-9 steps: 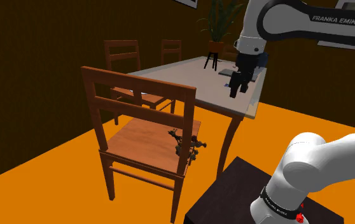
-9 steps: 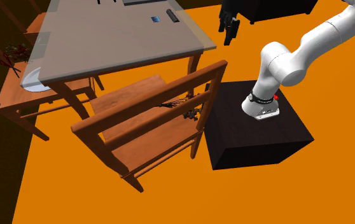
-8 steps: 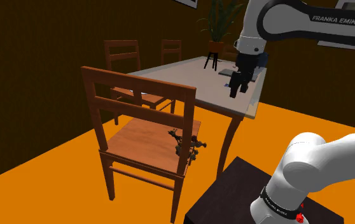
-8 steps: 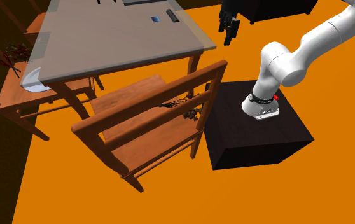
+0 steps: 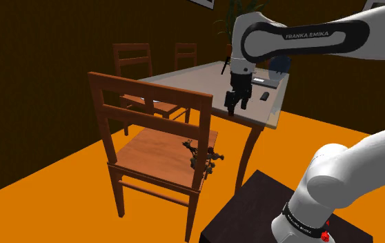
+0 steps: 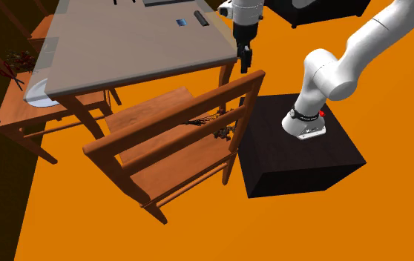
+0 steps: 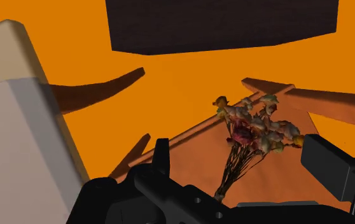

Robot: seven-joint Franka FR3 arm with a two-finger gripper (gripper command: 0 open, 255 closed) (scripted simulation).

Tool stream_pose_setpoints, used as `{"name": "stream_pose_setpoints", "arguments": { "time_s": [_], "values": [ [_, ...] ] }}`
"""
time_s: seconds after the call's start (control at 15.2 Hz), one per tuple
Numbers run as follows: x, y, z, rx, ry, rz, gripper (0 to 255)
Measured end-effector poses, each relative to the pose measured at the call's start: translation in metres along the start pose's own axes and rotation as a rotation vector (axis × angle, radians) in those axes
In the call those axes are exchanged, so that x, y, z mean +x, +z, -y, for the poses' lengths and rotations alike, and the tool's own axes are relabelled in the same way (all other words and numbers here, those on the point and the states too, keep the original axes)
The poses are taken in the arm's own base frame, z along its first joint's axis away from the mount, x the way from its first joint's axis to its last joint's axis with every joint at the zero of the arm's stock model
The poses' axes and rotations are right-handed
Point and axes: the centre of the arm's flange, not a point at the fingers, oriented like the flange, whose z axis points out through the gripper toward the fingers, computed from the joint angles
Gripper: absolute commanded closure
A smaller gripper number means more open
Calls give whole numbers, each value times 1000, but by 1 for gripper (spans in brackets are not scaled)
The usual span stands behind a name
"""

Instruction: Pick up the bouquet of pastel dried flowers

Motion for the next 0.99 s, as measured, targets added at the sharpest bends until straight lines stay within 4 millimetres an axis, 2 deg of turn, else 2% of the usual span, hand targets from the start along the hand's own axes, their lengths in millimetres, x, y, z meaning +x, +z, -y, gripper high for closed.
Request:
{"name": "stream_pose_setpoints", "arguments": {
  "time_s": [0.46, 0.99],
  "values": [
    [81, 61, 31, -12, 26, 91, 0],
    [160, 140, 58, -26, 56, 195, 0]
  ]
}}
